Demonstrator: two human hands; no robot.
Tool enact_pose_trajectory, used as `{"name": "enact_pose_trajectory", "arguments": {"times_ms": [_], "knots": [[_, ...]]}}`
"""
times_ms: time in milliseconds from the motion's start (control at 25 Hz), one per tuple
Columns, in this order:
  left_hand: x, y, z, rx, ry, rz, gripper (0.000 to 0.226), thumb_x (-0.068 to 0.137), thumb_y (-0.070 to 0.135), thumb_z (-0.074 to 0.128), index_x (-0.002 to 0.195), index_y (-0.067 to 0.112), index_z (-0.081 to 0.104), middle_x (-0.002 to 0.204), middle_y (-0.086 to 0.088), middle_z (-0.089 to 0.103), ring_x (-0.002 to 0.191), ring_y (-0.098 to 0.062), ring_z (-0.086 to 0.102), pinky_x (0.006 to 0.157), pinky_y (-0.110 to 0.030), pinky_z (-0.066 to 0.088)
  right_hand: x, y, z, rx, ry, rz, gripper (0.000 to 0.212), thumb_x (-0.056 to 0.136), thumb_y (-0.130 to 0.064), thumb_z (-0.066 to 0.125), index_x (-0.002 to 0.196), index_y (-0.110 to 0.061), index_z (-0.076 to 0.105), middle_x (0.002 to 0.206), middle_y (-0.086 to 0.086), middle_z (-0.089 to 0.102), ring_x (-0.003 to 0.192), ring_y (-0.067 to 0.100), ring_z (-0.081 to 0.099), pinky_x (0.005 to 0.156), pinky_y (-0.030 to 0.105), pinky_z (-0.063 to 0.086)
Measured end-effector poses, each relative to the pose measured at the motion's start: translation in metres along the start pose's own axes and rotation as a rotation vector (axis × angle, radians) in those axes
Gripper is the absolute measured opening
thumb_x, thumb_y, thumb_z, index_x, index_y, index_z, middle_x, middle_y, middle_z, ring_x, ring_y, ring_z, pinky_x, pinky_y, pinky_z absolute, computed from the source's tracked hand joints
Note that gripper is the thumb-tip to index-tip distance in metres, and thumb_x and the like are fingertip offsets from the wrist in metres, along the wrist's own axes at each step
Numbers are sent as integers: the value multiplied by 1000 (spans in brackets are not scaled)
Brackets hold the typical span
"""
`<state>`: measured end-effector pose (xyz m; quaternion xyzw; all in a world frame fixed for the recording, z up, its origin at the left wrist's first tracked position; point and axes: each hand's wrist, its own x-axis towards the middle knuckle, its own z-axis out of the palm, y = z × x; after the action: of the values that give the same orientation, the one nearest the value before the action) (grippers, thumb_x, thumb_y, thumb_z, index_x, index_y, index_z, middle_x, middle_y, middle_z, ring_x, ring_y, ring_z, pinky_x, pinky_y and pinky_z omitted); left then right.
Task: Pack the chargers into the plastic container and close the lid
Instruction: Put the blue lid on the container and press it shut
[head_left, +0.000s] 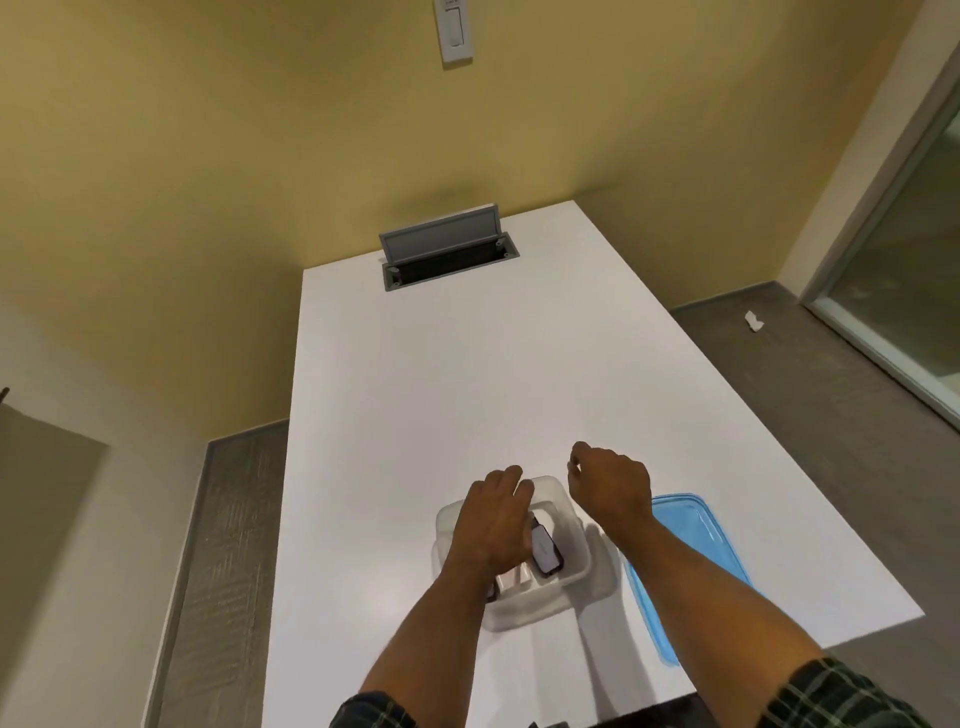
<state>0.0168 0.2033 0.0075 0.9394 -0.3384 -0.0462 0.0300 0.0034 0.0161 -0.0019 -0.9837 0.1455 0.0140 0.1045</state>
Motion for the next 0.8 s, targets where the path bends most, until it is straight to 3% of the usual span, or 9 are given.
{"name": "enact_pose_trajectory", "arguments": {"times_ms": [120, 240, 400, 560, 800], "knots": [[18, 32, -9, 33, -42, 94, 20, 81, 17, 58, 101, 13, 61, 106, -4, 62, 100, -29, 57, 87, -38, 42, -2, 42, -7, -57, -26, 162, 16, 93, -22, 47, 92, -21, 63, 83, -4, 70, 74, 25, 69, 61, 28, 42], [32, 58, -6, 134, -129, 220, 22, 82, 13, 58, 104, 10, 60, 107, -9, 63, 102, -32, 55, 96, -41, 41, -13, 82, -7, -97, -71, 325, 17, 90, -15, 47, 90, -20, 63, 82, -3, 68, 74, 24, 68, 58, 26, 35], [43, 98, 9, 315, -258, 481, 23, 83, 18, 62, 104, 9, 66, 105, -12, 66, 101, -33, 59, 104, -45, 36, -39, 127, 6, -42, -157, 504, 13, 84, -15, 54, 95, -18, 60, 94, 1, 68, 87, 25, 68, 62, 26, 37], [50, 126, 24, 380, -400, 474, 20, 91, 28, 60, 99, 15, 72, 99, -6, 71, 103, -29, 59, 112, -46, 27, -59, 151, 20, -16, -251, 632, 27, 85, -24, 58, 112, -20, 57, 111, 1, 64, 106, 23, 63, 70, 30, 41], [57, 137, 43, 342, -569, 379, 29, 99, 33, 47, 103, 15, 71, 92, -4, 67, 94, -26, 54, 117, -48, 18, -65, 158, 36, 62, -300, 657, 28, 85, -21, 54, 112, -17, 58, 110, 3, 64, 105, 25, 61, 77, 33, 45]]}}
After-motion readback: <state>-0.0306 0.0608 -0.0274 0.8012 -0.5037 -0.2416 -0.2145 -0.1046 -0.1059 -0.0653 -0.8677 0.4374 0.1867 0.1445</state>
